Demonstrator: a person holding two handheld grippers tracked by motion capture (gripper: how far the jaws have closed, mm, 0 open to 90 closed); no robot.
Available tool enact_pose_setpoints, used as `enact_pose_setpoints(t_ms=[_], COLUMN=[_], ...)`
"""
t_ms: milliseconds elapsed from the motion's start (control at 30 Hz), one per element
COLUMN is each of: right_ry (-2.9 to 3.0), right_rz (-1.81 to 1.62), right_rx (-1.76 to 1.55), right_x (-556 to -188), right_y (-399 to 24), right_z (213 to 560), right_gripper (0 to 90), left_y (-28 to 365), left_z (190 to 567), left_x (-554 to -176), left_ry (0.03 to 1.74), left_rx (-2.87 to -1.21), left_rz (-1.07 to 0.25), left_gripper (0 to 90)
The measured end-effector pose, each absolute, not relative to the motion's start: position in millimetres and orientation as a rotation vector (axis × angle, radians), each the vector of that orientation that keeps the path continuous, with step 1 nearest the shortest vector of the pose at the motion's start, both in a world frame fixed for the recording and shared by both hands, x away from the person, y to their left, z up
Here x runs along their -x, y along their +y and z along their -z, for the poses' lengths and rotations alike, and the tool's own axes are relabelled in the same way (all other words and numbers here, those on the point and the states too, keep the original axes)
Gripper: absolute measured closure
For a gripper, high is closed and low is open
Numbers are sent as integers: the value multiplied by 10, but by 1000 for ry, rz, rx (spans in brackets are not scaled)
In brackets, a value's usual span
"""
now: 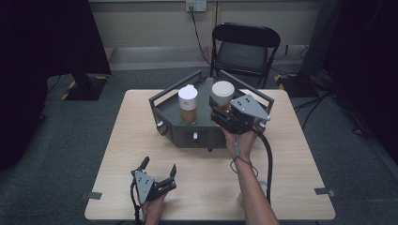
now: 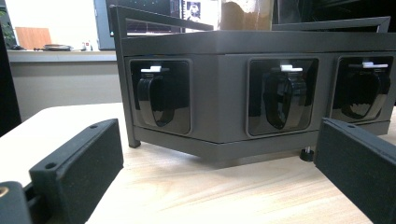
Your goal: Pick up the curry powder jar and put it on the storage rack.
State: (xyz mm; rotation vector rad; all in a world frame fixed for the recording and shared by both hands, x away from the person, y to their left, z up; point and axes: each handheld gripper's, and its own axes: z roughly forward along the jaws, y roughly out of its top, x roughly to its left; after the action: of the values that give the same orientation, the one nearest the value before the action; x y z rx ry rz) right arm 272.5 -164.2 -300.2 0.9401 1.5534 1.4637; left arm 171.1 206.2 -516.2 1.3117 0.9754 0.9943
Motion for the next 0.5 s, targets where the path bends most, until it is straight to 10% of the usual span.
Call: enact_pose_setpoints(t_ms=[500], right_ry=[1561], right_rz=[-1456], right_rx=[-940], right_x=[-2873], right_y=[-1614], right_z=[2995], right_gripper=[348], left_y=[2063], left_z=[5162], left_x=[-1710], left_ry=[975], left_rx=[-1312], left_rz=[-995], left_gripper=[10])
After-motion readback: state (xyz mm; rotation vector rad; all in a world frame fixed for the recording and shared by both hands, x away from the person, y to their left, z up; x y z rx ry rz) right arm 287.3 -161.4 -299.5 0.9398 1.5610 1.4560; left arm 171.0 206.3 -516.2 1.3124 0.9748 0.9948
